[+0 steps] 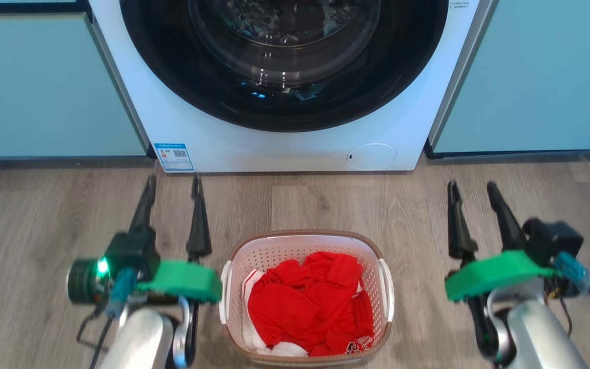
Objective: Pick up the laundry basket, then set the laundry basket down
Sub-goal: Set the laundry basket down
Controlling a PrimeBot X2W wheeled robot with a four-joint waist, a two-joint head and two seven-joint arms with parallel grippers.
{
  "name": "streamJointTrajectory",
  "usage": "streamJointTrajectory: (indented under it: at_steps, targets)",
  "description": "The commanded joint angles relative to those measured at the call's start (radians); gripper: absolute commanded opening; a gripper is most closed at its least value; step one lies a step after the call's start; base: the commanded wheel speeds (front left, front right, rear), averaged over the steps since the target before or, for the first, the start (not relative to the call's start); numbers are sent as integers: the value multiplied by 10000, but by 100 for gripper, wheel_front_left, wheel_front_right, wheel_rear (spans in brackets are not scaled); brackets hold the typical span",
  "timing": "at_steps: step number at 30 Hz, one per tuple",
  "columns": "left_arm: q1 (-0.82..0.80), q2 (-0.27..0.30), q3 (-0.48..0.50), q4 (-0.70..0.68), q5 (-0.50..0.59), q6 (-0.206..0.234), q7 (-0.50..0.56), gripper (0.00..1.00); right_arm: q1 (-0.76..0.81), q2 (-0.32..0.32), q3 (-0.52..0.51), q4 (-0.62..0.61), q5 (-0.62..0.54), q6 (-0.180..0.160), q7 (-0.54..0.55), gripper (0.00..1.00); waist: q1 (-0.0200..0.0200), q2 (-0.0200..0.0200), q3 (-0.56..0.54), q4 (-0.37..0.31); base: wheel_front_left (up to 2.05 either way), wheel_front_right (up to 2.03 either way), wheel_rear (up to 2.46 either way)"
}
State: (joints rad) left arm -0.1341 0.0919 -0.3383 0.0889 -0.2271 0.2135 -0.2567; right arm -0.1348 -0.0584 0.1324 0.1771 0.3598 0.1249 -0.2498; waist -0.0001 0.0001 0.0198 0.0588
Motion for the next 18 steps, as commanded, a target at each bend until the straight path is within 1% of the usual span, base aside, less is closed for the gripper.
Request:
streamJointTrajectory:
  at_steps: [1,6,9,11,15,18]
  targets:
    - [-105,-71,541,-405,131,-113,-50,100,8,79,210,-470,-151,58,-119,100,1,-1,-46,1,0,0,0]
    - [597,-250,688,-170,590,-540,-50,100,665,80,109,-542,-450,58,-120,100,1,-1,-200,-15,0,0,0]
    - [873,-334,814,-162,544,-702,-51,100,895,80,71,-598,-633,58,-120,100,1,-1,-231,-15,0,0,0]
    - [952,-365,869,-235,573,-837,-51,100,1003,80,68,-654,-663,58,-120,100,1,-1,-236,-9,0,0,0]
    - [981,-393,1007,-391,620,-949,-51,100,1080,81,57,-724,-644,58,-120,100,1,-1,-228,-8,0,0,0]
    - [974,-405,999,-387,650,-1193,-51,100,1084,81,63,-759,-674,58,-120,100,1,-1,-205,-9,0,0,0]
